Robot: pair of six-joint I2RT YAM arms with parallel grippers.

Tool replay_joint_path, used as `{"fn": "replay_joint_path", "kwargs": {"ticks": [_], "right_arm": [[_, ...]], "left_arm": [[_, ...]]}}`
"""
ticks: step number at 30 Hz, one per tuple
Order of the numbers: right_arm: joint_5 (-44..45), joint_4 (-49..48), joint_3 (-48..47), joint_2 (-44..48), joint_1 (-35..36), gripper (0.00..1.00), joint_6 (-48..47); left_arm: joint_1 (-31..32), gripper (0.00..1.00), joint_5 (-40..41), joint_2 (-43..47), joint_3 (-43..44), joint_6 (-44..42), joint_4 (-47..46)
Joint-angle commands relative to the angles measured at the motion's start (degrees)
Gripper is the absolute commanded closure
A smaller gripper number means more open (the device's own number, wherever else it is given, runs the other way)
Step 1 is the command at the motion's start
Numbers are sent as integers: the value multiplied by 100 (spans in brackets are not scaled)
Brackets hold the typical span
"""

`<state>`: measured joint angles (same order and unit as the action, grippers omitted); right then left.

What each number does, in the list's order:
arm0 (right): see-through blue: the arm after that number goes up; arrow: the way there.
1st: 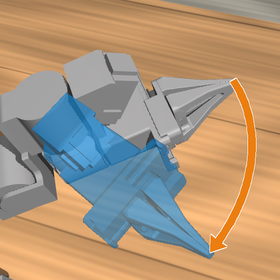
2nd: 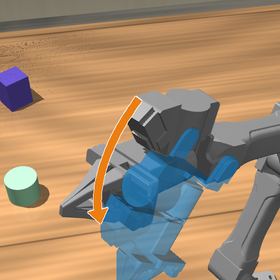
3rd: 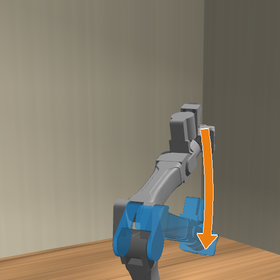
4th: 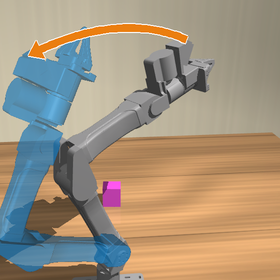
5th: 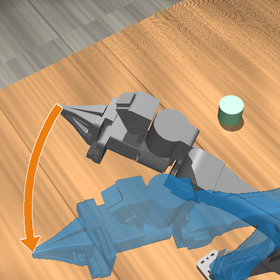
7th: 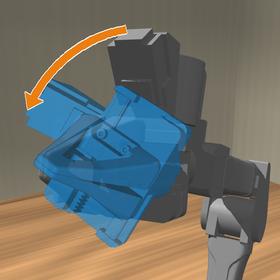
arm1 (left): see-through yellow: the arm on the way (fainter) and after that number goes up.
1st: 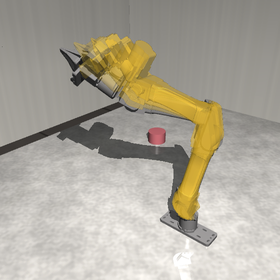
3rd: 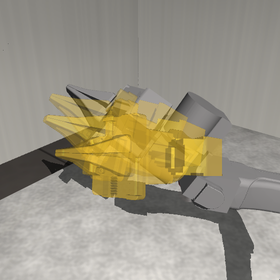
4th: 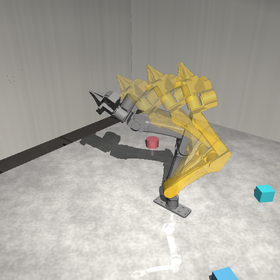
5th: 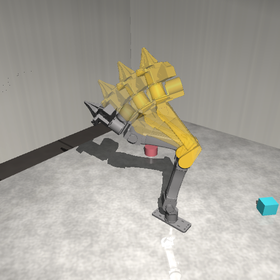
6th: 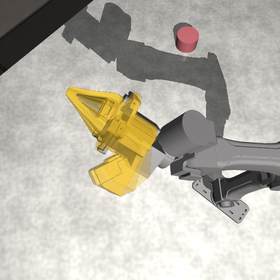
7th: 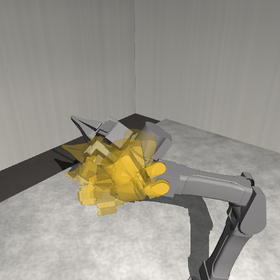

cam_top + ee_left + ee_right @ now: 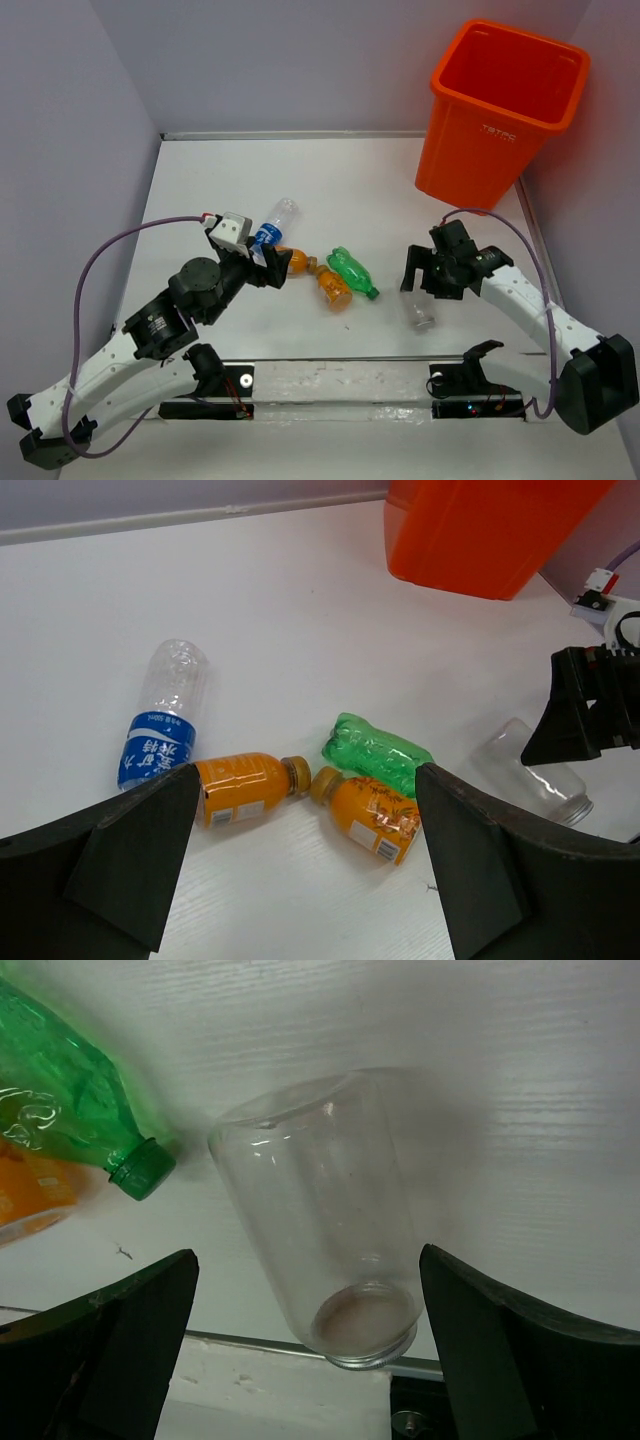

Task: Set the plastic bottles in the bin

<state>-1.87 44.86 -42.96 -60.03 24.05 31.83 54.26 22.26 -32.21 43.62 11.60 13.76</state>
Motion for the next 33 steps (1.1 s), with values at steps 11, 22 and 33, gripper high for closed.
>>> {"fn": "replay_joint_path", "kwargs": {"ticks": [11, 22, 33], "right_arm": [[494, -725, -300, -862, 3, 49, -133], [1319, -1671, -3559, 273, 3, 50, -862], [3623, -4662, -6923, -2685, -1402, 56, -3331]], "left_arm": [[6, 1, -11, -84, -37, -87, -189], [-21, 1, -38, -154, -55, -105, -207], [-30, 1, 376, -339, -37, 45, -5]]}}
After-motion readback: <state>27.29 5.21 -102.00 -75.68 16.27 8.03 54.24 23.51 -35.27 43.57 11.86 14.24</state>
